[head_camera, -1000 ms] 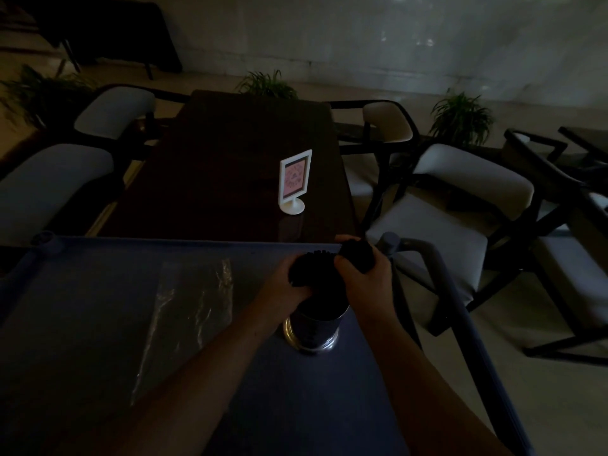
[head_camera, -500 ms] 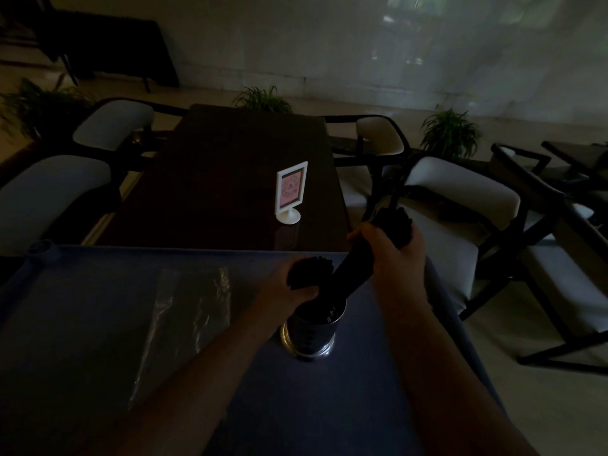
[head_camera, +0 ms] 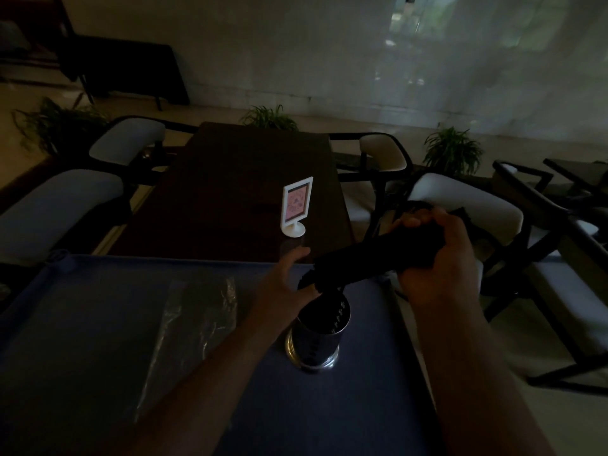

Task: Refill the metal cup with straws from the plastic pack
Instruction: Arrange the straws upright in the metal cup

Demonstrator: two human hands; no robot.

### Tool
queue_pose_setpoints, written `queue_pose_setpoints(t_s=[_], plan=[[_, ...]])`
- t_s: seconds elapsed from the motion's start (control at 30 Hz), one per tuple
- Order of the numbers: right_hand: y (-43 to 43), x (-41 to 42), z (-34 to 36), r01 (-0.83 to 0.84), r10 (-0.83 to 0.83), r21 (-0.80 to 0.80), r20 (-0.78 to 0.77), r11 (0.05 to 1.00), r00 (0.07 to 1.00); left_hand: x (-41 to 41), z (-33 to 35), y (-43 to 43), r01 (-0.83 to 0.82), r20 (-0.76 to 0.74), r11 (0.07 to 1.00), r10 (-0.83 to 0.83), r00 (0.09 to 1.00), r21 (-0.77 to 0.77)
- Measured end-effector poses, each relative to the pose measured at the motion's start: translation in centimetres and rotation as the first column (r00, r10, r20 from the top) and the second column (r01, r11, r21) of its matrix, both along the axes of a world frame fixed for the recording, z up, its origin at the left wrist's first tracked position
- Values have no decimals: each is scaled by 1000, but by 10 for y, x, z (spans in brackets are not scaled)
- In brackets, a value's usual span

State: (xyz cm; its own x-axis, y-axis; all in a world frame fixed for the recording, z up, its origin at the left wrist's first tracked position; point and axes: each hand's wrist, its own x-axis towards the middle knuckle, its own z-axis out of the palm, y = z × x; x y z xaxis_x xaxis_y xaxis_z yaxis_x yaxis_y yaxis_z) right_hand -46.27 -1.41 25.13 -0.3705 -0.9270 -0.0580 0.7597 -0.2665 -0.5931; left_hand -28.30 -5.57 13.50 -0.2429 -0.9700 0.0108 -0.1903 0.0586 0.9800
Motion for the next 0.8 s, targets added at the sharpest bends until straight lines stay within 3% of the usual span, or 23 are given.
queue_pose_setpoints(t_s=[0.1, 0.23, 0.27, 0.4, 0.53, 0.7, 0.8], plan=[[4, 6, -4, 13, -15, 24, 95, 1000, 995, -5, 20, 12, 37, 19, 983, -35, 999, -179], [5, 8, -9, -55, 47, 25, 243, 998, 969, -14, 47, 30, 179, -192, 973, -205, 960, -142], [6, 12, -7, -76, 62, 58, 217, 995, 974, -16, 53, 32, 218, -231, 964, -250, 940, -154], [7, 28, -23, -183, 149, 52, 385, 982, 911, -21, 71, 36, 258, -473, 945, -325, 819, -202], [14, 44, -37, -286, 212, 190, 334, 939, 918, -23, 77, 38, 242, -559, 943, -330, 761, -227], [26, 63, -55, -438, 400, 152, 226, 886, 888, -19, 88, 49, 72, -504, 963, -199, 841, -260], [30, 66, -65, -446, 421, 156, 168, 881, 891, -13, 100, 52, 22, -459, 956, -160, 874, -292]])
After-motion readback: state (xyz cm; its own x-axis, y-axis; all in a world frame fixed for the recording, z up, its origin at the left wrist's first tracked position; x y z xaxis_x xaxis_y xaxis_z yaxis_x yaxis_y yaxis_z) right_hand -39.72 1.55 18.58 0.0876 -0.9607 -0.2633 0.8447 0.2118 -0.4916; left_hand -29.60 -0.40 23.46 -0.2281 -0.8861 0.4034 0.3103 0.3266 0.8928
